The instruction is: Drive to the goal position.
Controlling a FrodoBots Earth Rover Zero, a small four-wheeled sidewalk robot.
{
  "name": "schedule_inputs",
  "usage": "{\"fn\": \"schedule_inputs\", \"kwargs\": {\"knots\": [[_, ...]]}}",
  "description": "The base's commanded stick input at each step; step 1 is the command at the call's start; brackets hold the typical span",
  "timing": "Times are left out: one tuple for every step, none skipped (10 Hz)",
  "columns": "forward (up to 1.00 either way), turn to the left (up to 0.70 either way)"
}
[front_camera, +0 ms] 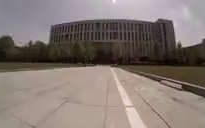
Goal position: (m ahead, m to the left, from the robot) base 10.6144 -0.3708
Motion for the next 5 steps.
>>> {"fn": "schedule_inputs", "kwargs": {"knots": [[1.0,0.0],[1.0,0.0],[1.0,0.0],[1.0,-0.05],[1.0,-0.23]]}}
